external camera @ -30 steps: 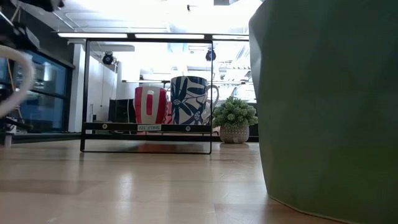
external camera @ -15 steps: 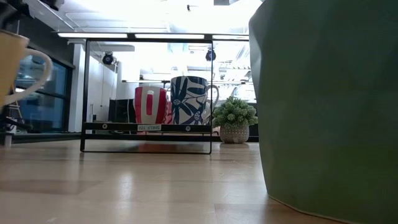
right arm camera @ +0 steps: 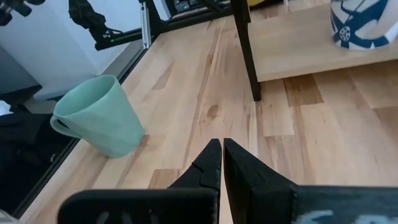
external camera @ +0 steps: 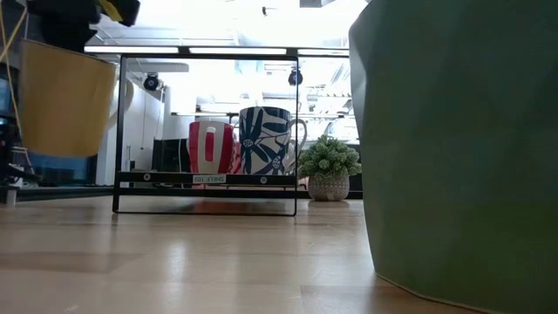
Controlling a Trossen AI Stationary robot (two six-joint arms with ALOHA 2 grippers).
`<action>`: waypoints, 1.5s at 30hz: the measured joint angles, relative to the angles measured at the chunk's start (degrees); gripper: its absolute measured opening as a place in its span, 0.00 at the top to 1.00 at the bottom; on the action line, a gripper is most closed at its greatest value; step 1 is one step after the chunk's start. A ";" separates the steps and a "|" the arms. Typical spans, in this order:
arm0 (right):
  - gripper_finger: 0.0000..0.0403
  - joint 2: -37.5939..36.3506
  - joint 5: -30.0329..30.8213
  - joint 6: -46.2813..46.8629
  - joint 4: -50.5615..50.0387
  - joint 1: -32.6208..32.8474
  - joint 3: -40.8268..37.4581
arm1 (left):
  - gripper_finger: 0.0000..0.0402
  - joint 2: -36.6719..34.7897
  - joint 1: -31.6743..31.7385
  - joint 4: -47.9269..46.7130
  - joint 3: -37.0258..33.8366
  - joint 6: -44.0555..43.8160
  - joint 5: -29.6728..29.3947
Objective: Place coffee mugs
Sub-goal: Put the yellow mug on the shelf
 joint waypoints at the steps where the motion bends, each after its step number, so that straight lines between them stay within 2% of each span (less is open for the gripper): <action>1: 1.00 -0.01 -0.01 0.03 0.04 0.00 0.00 | 0.97 -0.47 1.14 -0.06 0.00 0.77 -0.40; 7: 1.00 0.00 -0.01 0.13 0.09 0.00 0.00 | 0.97 -1.69 10.12 -0.11 -0.02 3.22 -3.93; 12: 1.00 -0.02 0.00 2.84 0.31 0.00 0.00 | 0.97 -1.60 17.43 1.24 -0.02 3.32 -3.67; 17: 1.00 -0.02 0.00 3.59 0.29 0.00 0.00 | 0.97 -1.56 22.09 8.49 -0.02 3.41 -0.67; 21: 1.00 -0.01 0.01 3.14 0.20 0.00 0.00 | 0.97 -1.17 24.25 16.58 -0.02 4.66 1.03; 26: 1.00 -0.02 -0.27 3.53 0.03 0.00 0.00 | 0.97 1.35 26.51 20.14 -0.02 5.24 3.15; 32: 1.00 -0.02 -0.54 3.10 -0.19 0.00 0.00 | 0.97 6.84 28.33 22.06 0.39 8.23 5.70; 38: 1.00 0.00 -0.57 3.04 -0.50 0.00 0.00 | 0.98 10.90 30.05 22.47 4.70 12.60 5.46; 45: 1.00 -0.02 -0.65 3.72 -1.87 0.01 0.00 | 0.98 12.12 31.64 21.98 8.48 16.31 5.29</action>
